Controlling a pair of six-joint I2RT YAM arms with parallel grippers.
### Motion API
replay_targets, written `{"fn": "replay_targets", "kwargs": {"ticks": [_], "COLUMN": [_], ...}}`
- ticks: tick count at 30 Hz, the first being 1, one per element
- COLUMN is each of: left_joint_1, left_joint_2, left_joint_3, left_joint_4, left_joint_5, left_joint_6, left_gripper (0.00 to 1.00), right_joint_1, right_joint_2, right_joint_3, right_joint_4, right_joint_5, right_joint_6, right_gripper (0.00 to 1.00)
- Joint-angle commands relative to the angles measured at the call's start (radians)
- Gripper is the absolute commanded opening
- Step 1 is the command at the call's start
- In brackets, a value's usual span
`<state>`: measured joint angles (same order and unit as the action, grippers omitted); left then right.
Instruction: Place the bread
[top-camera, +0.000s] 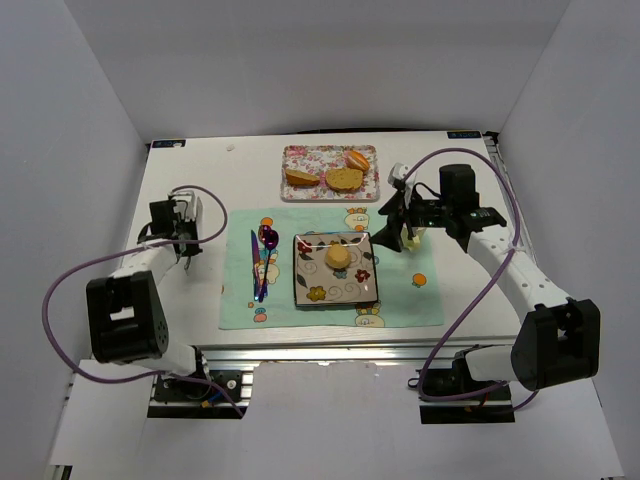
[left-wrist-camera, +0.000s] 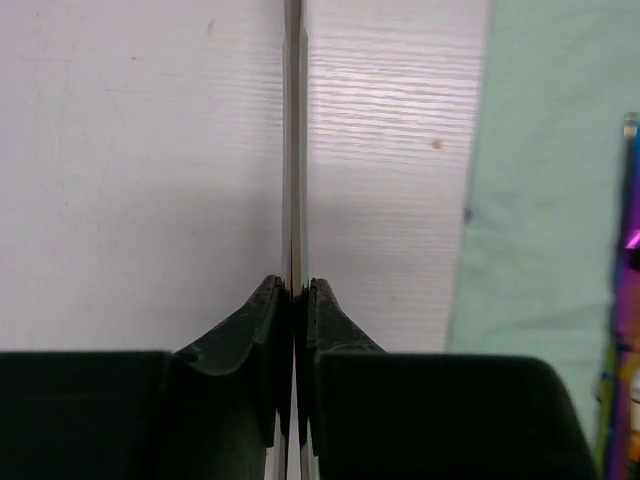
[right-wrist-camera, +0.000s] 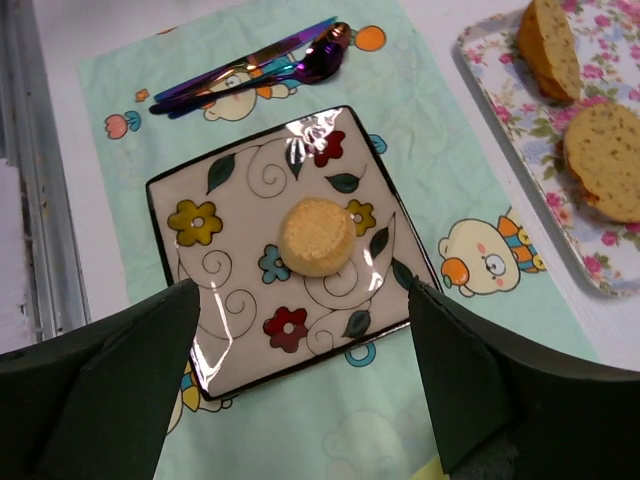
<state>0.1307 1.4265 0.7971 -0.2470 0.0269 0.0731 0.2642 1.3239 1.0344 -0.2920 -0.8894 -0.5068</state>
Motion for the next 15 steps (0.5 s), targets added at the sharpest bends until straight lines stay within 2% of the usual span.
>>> {"fn": "replay_targets", "kwargs": {"ticks": [1,2,3,4,5,8,9,14,15], "left_joint_1": [0.075,0.09,0.09,0.092,0.095,0.109,0.112,0.116,0.116], "left_joint_2": [0.077,0.113,0.114,0.118,0.126,0.118,0.114,0.042,-0.012], "left_joint_3": [-0.035,-0.044,-0.044,-0.047,-0.048,-0.044,-0.036,-0.003,0.001], "left_joint_4": [0.086,0.101,0.101,0.107,0.113,0.11,0.106,0.051,0.049], "left_joint_5": [0.077,0.105,0.105,0.113,0.105,0.103,0.094,0.077,0.079], "left_joint_6": [0.066,0.065,0.065,0.062,0.056,0.041,0.031,-0.025,-0.048], "left_gripper": [0.14,0.28,0.28,0.36,0.54,0.9,0.98,0.98,0.98], "right_joint_1": [0.009,0.015,0.015,0.017,0.018,0.017,0.017,0.018,0.017], "right_joint_2": [-0.008,-0.009,-0.008,-0.006,-0.003,0.012,0.014,-0.006,-0.014], "right_joint_3": [0.038,0.033,0.033,0.036,0.044,0.071,0.076,0.059,0.046], "right_joint_4": [0.068,0.103,0.103,0.106,0.103,0.093,0.087,0.146,0.161], "right_joint_5": [0.091,0.215,0.266,0.308,0.344,0.441,0.448,0.394,0.359], "right_joint_6": [0.114,0.211,0.212,0.256,0.273,0.329,0.333,0.341,0.33], "right_gripper": [0.89,0.89,0.89,0.89,0.89,0.89,0.9,0.89,0.89]}}
